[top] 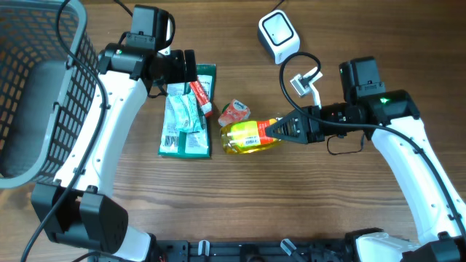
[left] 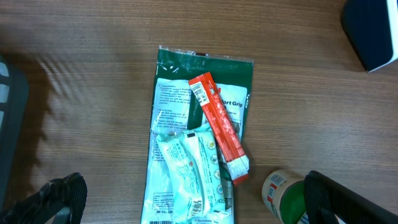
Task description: Scan the item barcode
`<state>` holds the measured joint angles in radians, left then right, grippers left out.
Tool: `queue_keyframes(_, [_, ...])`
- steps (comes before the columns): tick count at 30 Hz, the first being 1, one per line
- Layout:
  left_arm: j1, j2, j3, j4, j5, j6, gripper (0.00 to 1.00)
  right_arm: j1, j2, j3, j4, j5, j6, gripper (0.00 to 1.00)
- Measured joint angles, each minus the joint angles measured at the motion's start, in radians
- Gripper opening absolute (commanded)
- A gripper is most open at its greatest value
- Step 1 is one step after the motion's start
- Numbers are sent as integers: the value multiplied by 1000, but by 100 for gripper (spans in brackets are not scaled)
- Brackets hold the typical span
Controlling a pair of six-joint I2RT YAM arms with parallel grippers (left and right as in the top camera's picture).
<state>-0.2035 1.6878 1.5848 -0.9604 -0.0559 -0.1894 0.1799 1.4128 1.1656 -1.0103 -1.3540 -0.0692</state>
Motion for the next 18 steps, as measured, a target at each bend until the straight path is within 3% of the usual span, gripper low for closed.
queue_keyframes(18, [0,0,0,0,0,0,100,0,0,0,25,0,13,13])
